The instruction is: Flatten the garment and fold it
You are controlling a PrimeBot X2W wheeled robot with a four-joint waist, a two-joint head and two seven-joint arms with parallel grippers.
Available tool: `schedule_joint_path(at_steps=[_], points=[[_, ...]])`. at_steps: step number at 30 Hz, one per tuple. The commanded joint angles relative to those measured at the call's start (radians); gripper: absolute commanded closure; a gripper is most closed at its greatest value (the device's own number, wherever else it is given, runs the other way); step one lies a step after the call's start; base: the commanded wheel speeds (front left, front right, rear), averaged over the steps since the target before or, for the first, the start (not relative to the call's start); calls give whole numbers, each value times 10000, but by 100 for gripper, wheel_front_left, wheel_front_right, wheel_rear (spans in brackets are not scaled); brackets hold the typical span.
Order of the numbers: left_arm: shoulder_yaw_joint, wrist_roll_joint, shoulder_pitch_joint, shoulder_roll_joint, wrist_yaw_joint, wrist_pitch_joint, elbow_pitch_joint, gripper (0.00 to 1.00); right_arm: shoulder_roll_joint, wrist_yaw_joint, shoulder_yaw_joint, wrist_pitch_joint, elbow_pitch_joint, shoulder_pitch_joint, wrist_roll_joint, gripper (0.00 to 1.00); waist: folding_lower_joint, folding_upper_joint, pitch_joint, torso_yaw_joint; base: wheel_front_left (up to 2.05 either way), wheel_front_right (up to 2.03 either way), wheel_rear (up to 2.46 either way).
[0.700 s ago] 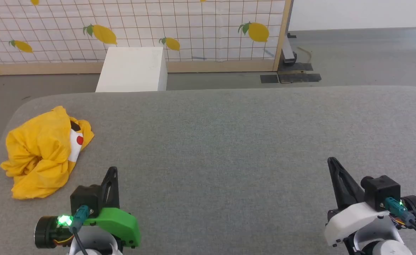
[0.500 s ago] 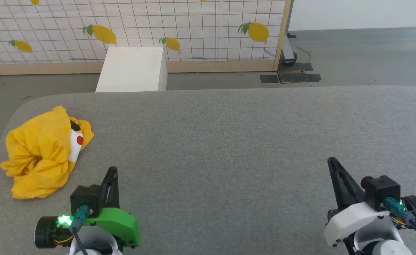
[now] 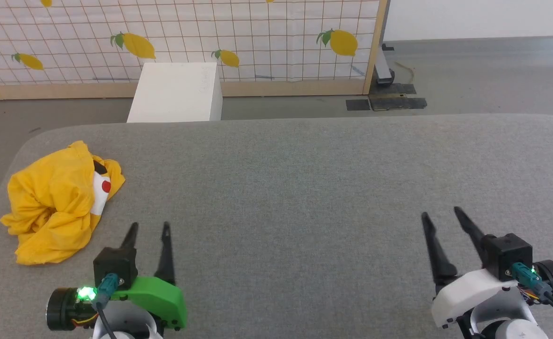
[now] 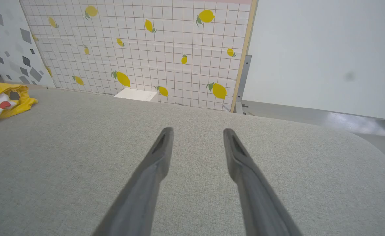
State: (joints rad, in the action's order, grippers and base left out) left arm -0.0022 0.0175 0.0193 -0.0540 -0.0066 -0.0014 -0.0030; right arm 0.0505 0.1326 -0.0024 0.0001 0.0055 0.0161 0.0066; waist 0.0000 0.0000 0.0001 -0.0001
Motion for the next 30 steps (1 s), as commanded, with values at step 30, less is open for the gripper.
schedule_joint_path(at_steps=[30], points=[[309, 499, 181, 8, -264, -569, -226, 0, -1, -4, -770, -572, 162, -7, 432, 0, 0, 0, 66, -43, 0, 0, 0]])
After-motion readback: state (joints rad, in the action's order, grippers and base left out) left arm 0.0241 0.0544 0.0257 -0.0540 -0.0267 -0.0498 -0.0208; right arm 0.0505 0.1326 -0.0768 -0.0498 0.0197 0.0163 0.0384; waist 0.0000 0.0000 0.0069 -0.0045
